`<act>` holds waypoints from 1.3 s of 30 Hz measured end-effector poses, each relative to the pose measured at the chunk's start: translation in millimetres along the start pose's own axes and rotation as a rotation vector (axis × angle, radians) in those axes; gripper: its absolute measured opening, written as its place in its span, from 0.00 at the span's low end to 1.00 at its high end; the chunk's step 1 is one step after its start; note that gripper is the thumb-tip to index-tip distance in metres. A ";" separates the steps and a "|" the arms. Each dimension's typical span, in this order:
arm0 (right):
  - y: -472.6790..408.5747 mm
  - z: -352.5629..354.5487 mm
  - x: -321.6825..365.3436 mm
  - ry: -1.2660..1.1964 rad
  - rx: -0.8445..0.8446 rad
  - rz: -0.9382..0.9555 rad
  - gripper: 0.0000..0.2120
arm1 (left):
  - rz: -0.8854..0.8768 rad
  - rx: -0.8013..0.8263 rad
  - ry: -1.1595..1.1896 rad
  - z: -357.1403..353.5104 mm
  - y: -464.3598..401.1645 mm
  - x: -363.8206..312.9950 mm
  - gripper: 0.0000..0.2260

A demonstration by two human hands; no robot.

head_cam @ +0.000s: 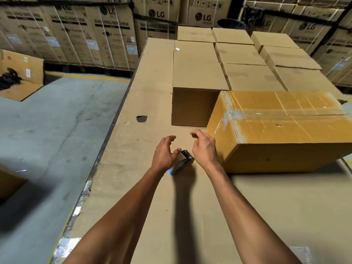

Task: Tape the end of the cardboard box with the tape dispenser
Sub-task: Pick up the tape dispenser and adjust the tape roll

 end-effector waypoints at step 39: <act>-9.0 -12.8 -43.7 -1.093 -0.073 -0.751 0.14 | 0.154 0.400 0.768 12.8 -11.3 10.2 0.23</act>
Point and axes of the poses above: each hand's wrist, its own y-axis away from the middle knuckle, its own z-axis out of the back of the hand, x = y × z, the point moved 2 cm from there along -y, towards the middle knuckle, and after that the axes turned 12 degrees about -y, right-handed, at the moved point
